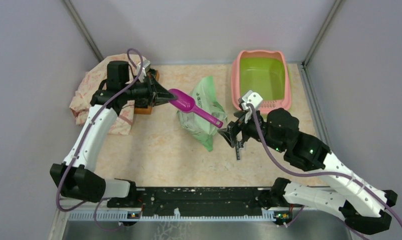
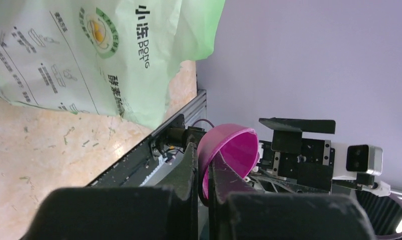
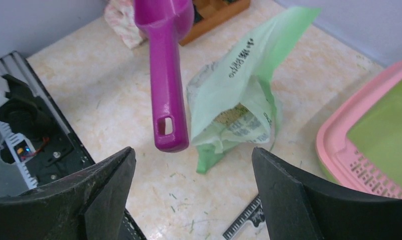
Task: Fill the litter box with clean litter
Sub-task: Pick up the spatula from the center of the board.
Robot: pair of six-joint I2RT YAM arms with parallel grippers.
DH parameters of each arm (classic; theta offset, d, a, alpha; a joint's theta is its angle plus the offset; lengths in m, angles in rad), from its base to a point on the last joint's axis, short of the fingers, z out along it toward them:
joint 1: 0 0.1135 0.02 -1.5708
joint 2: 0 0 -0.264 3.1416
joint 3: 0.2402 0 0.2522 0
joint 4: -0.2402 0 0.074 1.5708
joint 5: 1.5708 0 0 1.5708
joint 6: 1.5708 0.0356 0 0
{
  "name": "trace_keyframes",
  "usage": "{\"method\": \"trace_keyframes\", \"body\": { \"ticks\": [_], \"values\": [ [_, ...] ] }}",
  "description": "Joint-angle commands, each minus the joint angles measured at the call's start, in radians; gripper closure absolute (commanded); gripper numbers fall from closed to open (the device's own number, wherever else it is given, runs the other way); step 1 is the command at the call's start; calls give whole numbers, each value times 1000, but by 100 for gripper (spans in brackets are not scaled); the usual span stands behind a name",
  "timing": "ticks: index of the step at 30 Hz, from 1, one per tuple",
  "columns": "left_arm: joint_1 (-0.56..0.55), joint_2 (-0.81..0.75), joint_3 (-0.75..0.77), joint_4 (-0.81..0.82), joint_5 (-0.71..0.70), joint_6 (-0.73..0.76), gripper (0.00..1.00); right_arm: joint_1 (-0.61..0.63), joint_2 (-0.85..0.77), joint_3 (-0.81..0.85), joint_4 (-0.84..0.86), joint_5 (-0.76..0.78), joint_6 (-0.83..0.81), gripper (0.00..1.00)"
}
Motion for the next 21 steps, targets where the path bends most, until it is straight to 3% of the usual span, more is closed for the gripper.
{"method": "trace_keyframes", "body": {
  "ticks": [1, 8, 14, 19, 21],
  "values": [
    [3, -42, 22, -71, 14, -76, 100, 12, -56, 2, 148, -160, -45, 16],
    [5, -65, -64, -44, 99, -147, 100, 12, 24, 6, 163, -265, -46, 28],
    [5, -103, -147, 22, 152, -223, 100, 12, 77, 34, 190, -264, -43, 35],
    [5, -108, -160, 15, 165, -221, 100, 12, 124, 70, 184, -262, -44, 49],
    [5, -105, -157, 10, 158, -215, 100, 12, 132, 78, 184, -265, -43, 50]
  ]
}}
